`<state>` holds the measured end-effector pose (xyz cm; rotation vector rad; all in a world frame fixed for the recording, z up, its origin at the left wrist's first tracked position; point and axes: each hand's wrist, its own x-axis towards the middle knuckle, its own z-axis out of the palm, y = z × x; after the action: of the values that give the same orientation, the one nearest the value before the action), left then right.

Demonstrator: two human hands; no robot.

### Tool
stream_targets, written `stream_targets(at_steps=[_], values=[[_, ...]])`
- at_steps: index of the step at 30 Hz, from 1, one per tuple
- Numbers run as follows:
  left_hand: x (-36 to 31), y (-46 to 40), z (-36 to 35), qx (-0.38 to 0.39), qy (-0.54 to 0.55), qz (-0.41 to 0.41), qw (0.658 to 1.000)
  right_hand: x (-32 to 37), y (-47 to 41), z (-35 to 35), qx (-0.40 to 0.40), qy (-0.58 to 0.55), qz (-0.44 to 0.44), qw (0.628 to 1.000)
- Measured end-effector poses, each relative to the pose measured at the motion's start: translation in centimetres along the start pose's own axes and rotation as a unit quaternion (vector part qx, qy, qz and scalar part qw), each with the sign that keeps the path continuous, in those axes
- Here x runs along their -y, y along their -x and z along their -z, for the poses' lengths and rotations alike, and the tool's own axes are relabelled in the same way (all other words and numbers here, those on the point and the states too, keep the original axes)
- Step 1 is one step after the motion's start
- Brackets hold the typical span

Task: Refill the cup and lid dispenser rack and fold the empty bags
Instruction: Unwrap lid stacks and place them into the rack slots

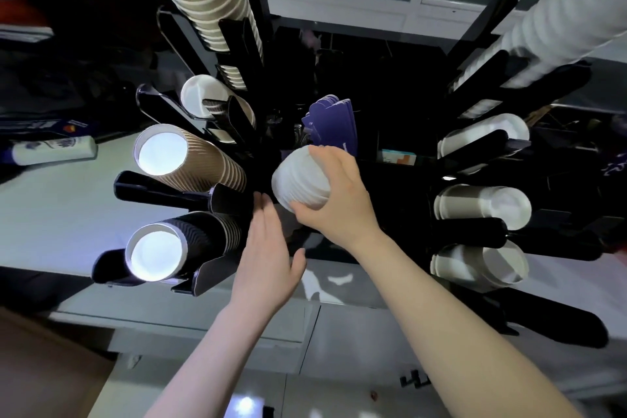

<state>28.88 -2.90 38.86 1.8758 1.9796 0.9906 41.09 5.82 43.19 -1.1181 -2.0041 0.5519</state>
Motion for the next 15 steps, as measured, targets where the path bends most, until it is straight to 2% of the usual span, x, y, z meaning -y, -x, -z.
stream_targets(at_steps=[4, 8, 15], values=[[0.4, 0.5, 0.4, 0.006, 0.011, 0.030, 0.999, 0.1, -1.0, -2.3, 0.054, 0.067, -0.003, 0.996], [0.7, 0.9, 0.7, 0.006, 0.005, 0.035, 0.999, -0.1, -1.5, -4.1, 0.074, 0.130, 0.005, 0.989], [1.0, 1.3, 0.7, 0.051, -0.022, 0.046, 0.997, -1.7, -1.4, -6.8, 0.140, 0.264, 0.027, 0.954]])
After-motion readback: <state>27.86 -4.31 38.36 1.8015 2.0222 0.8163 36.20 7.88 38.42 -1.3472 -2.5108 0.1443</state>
